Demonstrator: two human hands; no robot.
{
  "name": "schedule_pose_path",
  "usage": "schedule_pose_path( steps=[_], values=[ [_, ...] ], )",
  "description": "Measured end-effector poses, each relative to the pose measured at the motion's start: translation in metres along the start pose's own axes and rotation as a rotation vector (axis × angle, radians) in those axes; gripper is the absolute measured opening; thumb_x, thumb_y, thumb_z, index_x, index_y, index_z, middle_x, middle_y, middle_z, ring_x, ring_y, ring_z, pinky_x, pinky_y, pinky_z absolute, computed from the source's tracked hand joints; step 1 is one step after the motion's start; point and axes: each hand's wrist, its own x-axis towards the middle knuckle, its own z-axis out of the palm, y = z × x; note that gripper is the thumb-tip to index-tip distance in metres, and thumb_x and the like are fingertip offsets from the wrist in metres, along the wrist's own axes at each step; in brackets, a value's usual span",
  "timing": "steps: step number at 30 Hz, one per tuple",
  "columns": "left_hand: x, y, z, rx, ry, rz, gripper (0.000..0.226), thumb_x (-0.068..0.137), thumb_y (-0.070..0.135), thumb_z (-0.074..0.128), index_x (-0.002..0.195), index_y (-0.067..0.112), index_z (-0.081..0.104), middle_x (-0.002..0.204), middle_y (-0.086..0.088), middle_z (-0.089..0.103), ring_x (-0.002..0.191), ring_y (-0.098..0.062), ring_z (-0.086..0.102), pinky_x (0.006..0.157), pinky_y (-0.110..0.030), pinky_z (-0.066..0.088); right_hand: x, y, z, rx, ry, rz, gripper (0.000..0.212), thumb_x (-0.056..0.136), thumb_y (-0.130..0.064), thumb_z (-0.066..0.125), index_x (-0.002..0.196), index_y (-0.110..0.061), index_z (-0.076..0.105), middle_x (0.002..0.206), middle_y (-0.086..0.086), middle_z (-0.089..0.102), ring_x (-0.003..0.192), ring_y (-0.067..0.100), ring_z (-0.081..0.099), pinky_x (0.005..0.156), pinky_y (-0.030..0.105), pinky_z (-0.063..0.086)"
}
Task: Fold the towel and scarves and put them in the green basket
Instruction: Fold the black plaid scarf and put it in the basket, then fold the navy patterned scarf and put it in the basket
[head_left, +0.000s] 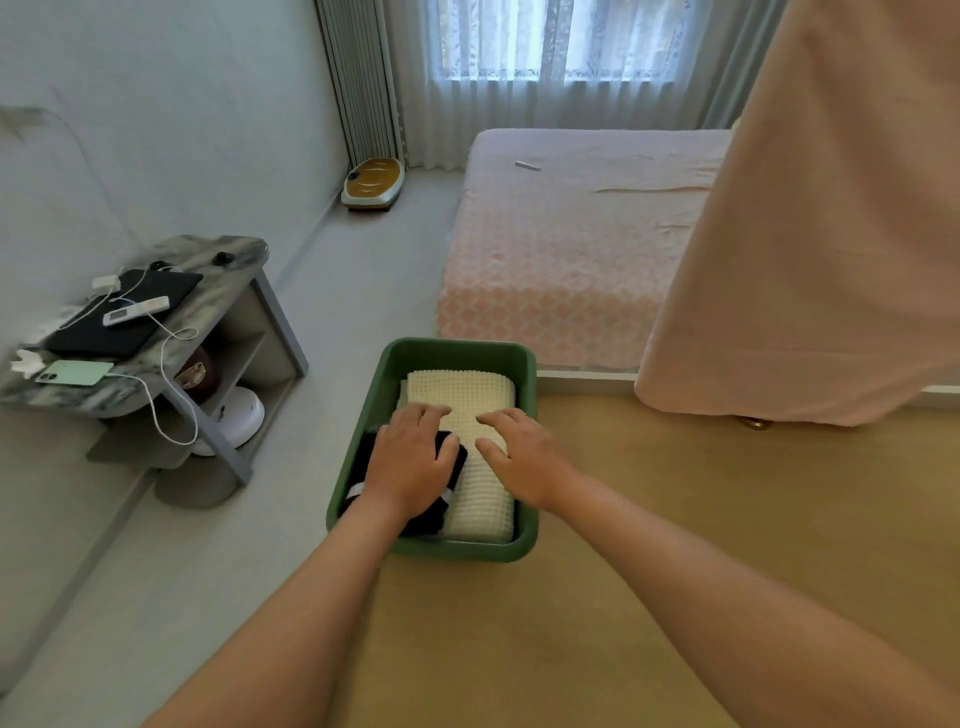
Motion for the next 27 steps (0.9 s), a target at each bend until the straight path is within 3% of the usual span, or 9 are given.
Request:
schedule_pose_path(
  steps=[3,12,19,24,27],
  values=[
    [0.006,0.067,0.017,-0.054,0.022,0.084,0.038,0.098,0.036,0.045,0.132,0.021,0.053,0.128,0.001,0.055,0.116,-0.016,0.05,0.098,-0.035,0.042,-0.032,0.038,-0.044,0.065,0.038,0.057,0.045,0.102,-0.043,0.042,0.144,-0.026,0.045,0.145,-0.006,0.044,0.126,0.016,0.049,0.104,0.039,0.045],
    [0.003,0.337,0.124,-0.189,-0.11,0.219,0.031,0.096,0.041,0.046,0.122,0.027,0.058,0.115,0.007,0.059,0.103,-0.014,0.058,0.085,-0.031,0.047,-0.19,0.228,-0.2,0.03,0.195,0.236,0.038,0.1,-0.037,0.048,0.135,-0.024,0.056,0.124,-0.003,0.061,0.097,0.008,0.058,0.09,0.03,0.048],
    [0.001,0.528,0.207,-0.214,-0.292,0.334,0.034,0.095,0.043,0.047,0.125,0.03,0.055,0.117,0.009,0.06,0.106,-0.014,0.057,0.091,-0.035,0.047,-0.321,0.366,-0.308,-0.008,0.305,0.478,0.036,0.099,-0.033,0.051,0.133,-0.022,0.057,0.117,-0.002,0.065,0.106,0.019,0.062,0.091,0.03,0.047],
    [0.018,0.636,0.259,-0.312,-0.421,0.373,0.039,0.095,0.04,0.051,0.132,0.029,0.05,0.121,0.008,0.058,0.104,-0.015,0.058,0.092,-0.032,0.046,-0.382,0.455,-0.37,-0.033,0.358,0.654,0.037,0.097,-0.031,0.053,0.133,-0.022,0.057,0.117,-0.002,0.065,0.111,0.02,0.059,0.094,0.034,0.047],
    [0.038,0.691,0.292,-0.312,-0.482,0.41,0.039,0.095,0.038,0.049,0.133,0.03,0.048,0.123,0.008,0.057,0.106,-0.017,0.058,0.094,-0.038,0.047,-0.405,0.509,-0.403,-0.048,0.349,0.761,0.039,0.097,-0.032,0.05,0.134,-0.023,0.055,0.119,-0.003,0.063,0.108,0.019,0.059,0.091,0.033,0.048]
  ],
)
